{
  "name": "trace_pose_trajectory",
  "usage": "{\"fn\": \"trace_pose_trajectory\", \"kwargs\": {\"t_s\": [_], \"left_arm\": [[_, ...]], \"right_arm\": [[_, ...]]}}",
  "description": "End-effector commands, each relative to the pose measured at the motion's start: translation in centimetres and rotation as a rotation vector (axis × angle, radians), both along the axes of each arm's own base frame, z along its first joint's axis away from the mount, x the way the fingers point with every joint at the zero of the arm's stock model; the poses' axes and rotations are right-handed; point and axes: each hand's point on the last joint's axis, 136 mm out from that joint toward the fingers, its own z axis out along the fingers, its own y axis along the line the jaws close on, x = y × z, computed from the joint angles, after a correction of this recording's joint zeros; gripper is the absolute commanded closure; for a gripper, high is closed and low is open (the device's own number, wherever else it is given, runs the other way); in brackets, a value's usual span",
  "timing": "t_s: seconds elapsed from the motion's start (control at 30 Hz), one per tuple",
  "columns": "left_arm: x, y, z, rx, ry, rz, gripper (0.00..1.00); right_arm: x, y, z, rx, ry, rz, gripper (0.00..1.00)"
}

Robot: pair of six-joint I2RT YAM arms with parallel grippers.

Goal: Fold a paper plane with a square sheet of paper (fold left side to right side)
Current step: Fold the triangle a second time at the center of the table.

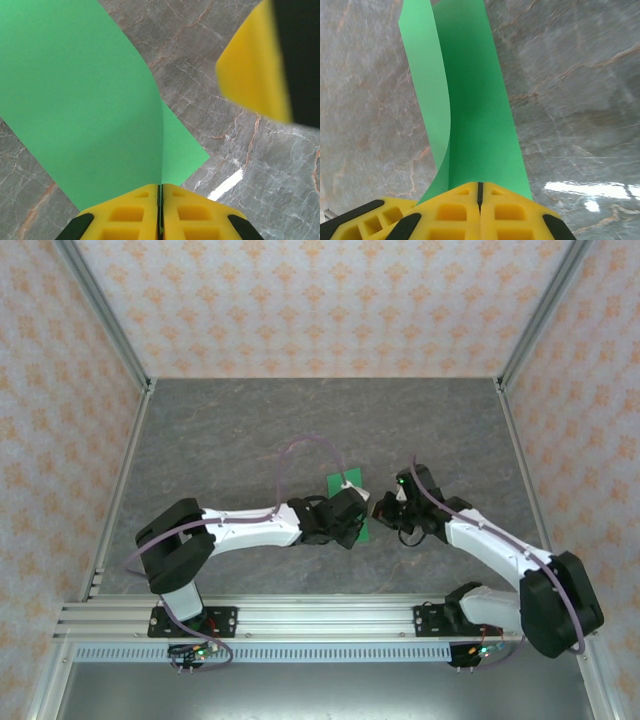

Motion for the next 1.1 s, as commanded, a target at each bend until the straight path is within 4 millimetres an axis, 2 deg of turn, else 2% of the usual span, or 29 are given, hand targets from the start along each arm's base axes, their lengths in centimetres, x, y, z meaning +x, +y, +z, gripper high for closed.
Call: {"fn": "trace_pose_trajectory", "kwargs": {"t_s": [0.0, 0.37, 0.6, 1.07], "left_arm": [[0.3, -0.1, 1.1, -0.060, 0.000, 0.022, 0.90], [0.5, 0.8, 0.1, -0.091, 0.066, 0.056, 0.90], [0.6, 0.9, -0.4, -0.124, 0.126, 0.056, 0.90], [1.9, 3.2, -1.3, -0.057, 0.143, 0.076, 0.90]], "right_arm": [[0.2, 1.3, -0.6, 0.017, 0.015, 0.005, 1.00], [-1.1, 2.0, -4.5, -0.046, 0.154, 0.026, 1.00], [-1.8, 2.1, -5.9, -0.092, 0.201, 0.048, 1.00], [-3.0, 0.5, -7.3, -0.194, 0.251, 0.058, 1.00]]}}
